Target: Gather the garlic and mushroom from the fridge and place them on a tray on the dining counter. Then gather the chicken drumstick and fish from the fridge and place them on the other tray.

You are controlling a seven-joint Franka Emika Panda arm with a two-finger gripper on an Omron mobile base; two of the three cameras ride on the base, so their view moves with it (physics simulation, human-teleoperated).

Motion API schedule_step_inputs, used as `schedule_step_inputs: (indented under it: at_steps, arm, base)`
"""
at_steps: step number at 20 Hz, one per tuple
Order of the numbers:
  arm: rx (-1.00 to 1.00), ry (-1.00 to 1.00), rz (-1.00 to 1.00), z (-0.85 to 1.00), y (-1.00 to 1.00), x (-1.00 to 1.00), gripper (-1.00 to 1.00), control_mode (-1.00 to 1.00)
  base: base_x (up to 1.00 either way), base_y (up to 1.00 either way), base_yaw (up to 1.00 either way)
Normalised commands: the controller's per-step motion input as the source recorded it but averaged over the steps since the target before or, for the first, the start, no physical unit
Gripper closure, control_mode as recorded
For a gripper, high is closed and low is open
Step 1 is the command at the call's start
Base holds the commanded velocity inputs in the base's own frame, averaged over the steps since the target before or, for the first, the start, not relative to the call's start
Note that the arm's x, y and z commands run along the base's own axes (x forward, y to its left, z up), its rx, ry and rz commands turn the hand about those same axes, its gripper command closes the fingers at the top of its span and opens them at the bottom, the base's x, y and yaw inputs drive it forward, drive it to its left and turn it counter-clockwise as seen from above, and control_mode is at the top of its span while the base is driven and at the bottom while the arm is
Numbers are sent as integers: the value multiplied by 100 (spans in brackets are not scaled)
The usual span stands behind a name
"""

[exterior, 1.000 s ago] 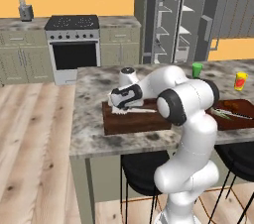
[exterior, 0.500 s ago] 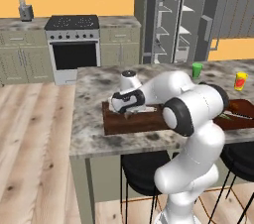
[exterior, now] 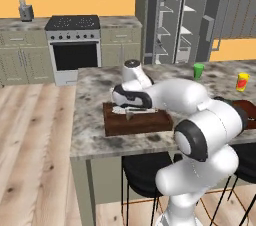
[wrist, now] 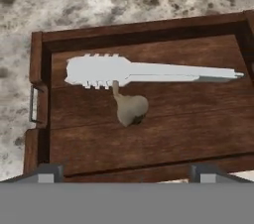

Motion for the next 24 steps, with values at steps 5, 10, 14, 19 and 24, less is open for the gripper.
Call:
schedule_step_inputs:
  at_steps: [5,10,14,19,24]
  arm:
    - [-1,-23,0,100,0,-84,-100,-100]
    - [0,-19,0,100,-8,-68,-100,-100]
    - [0,-20,4,96,-39,-56,-100,-100]
    - [1,-19,12,65,-59,-75,-100,-100]
    - [0,-20,21,38,-65,-79,-100,-100]
  base:
    - [0,0,0]
    - [0,0,0]
    - [0,0,0]
    - [0,0,0]
    - [0,0,0]
